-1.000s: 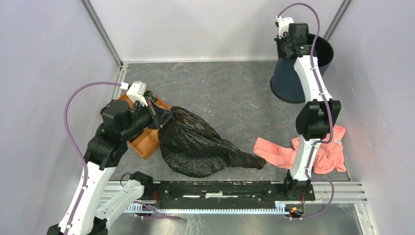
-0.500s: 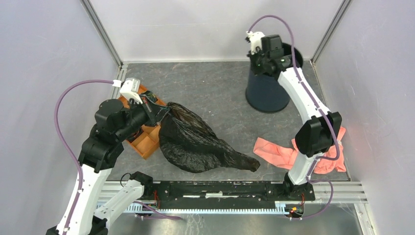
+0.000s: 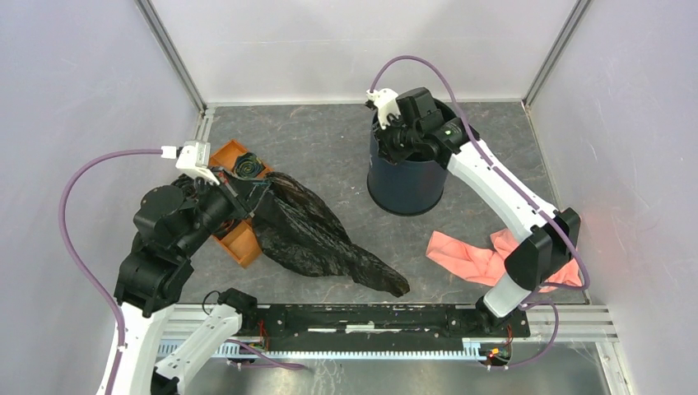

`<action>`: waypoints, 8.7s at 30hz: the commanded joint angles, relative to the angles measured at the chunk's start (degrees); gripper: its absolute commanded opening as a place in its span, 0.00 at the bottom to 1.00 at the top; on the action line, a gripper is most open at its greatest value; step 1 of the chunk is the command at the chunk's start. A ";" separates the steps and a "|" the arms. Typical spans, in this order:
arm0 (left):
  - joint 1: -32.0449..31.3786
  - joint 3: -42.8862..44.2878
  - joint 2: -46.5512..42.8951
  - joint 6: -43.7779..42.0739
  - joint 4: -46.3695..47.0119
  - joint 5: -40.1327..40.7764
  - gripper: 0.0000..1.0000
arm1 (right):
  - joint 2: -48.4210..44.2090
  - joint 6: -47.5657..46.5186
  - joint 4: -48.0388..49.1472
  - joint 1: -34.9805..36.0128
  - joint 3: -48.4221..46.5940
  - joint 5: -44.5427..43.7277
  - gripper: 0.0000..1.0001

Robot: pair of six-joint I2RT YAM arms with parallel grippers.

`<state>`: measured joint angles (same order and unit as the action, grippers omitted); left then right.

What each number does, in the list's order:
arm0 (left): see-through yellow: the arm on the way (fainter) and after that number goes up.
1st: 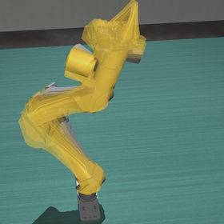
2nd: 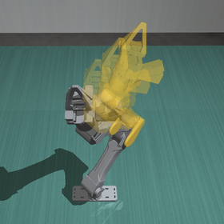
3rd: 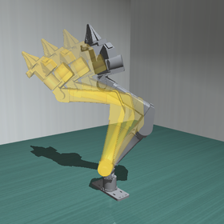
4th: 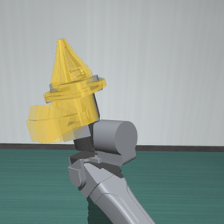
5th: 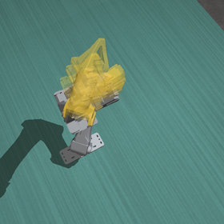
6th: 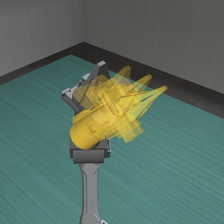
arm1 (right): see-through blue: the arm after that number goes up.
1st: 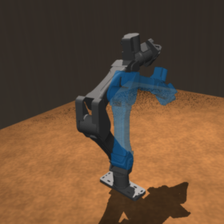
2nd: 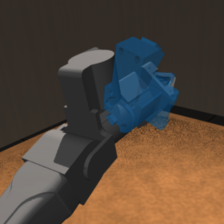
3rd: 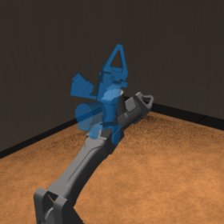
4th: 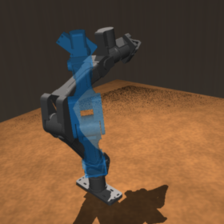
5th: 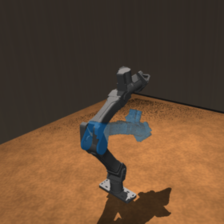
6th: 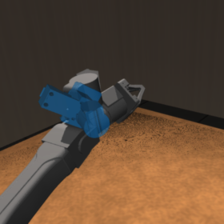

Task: Put the trash bags into the trash bin

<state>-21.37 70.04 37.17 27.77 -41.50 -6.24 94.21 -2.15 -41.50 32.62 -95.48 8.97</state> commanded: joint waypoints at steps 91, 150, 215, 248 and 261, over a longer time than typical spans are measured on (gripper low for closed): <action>-19.63 19.08 34.48 14.24 46.68 -10.84 0.02 | -23.52 -1.81 28.27 7.90 -8.93 -33.53 0.00; -11.88 22.34 45.10 2.18 28.51 3.07 0.88 | -23.45 1.81 16.20 -7.70 -3.77 -21.98 0.01; -10.80 -0.81 52.16 40.92 75.97 -13.81 0.85 | -22.36 38.11 47.11 -26.04 16.01 31.94 0.01; -6.07 5.94 46.09 16.10 44.08 -3.24 0.02 | -7.95 7.60 10.62 -11.36 4.31 -1.78 0.00; -6.14 11.01 52.27 19.74 46.15 -10.11 0.02 | 3.33 2.62 1.11 -9.81 -10.51 -7.93 0.00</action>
<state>-27.40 76.71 89.01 46.44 1.32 -13.19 98.04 2.48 -38.68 22.87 -99.61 4.47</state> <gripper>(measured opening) 0.029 0.011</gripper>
